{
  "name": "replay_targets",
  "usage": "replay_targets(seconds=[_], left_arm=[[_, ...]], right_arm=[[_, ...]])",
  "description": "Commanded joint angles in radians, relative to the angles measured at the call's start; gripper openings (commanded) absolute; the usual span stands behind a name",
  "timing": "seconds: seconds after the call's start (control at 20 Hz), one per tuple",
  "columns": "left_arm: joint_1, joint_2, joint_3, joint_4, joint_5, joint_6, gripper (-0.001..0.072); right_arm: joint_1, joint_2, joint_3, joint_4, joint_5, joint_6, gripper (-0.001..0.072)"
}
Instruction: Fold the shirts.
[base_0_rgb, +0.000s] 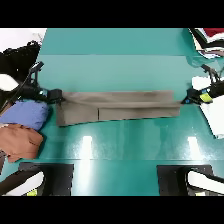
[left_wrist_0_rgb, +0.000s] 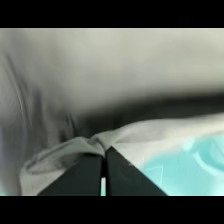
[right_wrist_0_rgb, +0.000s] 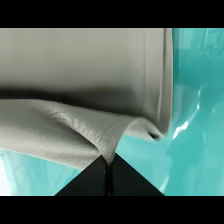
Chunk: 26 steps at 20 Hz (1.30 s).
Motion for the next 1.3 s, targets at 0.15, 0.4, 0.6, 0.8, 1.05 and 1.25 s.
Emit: replay_targets(seconds=[0.15,0.4,0.6,0.8,1.05,1.25], left_arm=[[0.001,-0.282,0.236,-0.006,0.082,-0.003,0.0683],[0.001,-0.281,0.339,-0.016,-0.080,0.000,0.0461],[0.001,-0.282,0.339,-0.083,-0.058,0.043,0.0026],[-0.062,-0.282,0.337,-0.136,0.015,0.043,0.0026],[-0.230,-0.322,0.330,-0.135,0.130,0.008,0.0026],[-0.350,-0.392,0.330,-0.141,0.204,-0.030,0.0026]], right_arm=[[-0.003,-0.288,0.265,0.172,-0.040,0.011,0.0357],[-0.108,-0.330,0.317,0.176,0.106,-0.048,0.0454],[-0.201,-0.330,0.217,0.176,0.107,-0.077,0.0460],[-0.224,-0.330,0.053,0.207,-0.014,-0.111,0.0461],[-0.172,-0.335,-0.054,0.307,-0.129,-0.175,0.0459],[-0.104,-0.335,-0.056,0.308,-0.151,-0.182,0.0405]])
